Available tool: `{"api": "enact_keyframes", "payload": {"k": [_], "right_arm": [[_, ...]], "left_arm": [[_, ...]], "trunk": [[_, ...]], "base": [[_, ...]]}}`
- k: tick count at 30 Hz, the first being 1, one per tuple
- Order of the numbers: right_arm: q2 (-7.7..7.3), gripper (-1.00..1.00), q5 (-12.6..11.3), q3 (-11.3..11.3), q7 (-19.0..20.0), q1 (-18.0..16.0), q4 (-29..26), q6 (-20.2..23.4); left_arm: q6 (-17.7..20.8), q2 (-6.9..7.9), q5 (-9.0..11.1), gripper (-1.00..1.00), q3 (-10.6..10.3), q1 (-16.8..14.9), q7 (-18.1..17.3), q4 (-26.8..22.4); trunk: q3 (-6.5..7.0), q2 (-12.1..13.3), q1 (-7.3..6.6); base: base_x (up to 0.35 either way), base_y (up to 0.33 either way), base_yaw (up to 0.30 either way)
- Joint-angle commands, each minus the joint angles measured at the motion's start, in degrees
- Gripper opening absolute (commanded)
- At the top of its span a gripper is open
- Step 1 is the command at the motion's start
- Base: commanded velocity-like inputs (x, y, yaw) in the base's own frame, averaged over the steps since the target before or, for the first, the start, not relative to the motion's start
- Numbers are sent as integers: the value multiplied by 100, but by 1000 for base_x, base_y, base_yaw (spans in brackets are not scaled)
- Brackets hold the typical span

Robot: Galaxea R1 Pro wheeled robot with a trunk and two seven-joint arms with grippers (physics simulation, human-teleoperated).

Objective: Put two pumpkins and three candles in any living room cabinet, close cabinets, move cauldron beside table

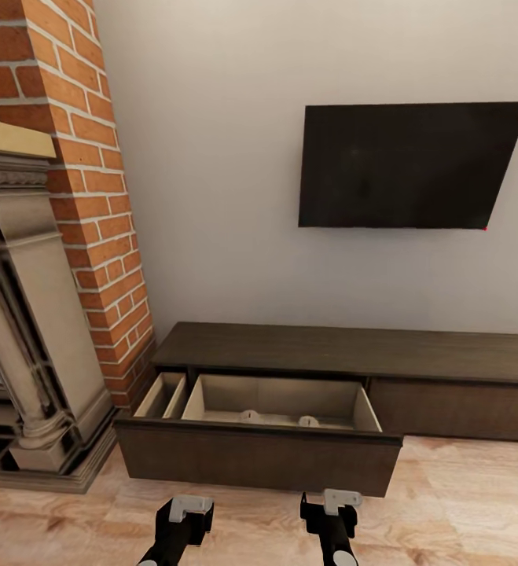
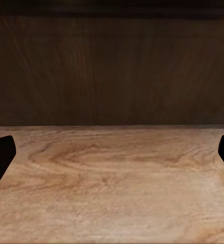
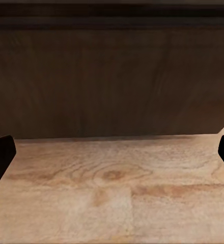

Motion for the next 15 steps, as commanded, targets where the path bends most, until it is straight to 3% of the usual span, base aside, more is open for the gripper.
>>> {"api": "enact_keyframes", "payload": {"k": [1,15], "right_arm": [[-2,100,-58,51,-24,-4,6,-24],[-2,100,-57,52,-17,-6,94,-14]], "left_arm": [[-24,5,56,100,-41,-5,43,4],[-31,9,59,100,-41,-5,54,4]], "trunk": [[-6,-2,1],[-6,-2,1]], "base": [[136,0,0],[108,0,0]]}}
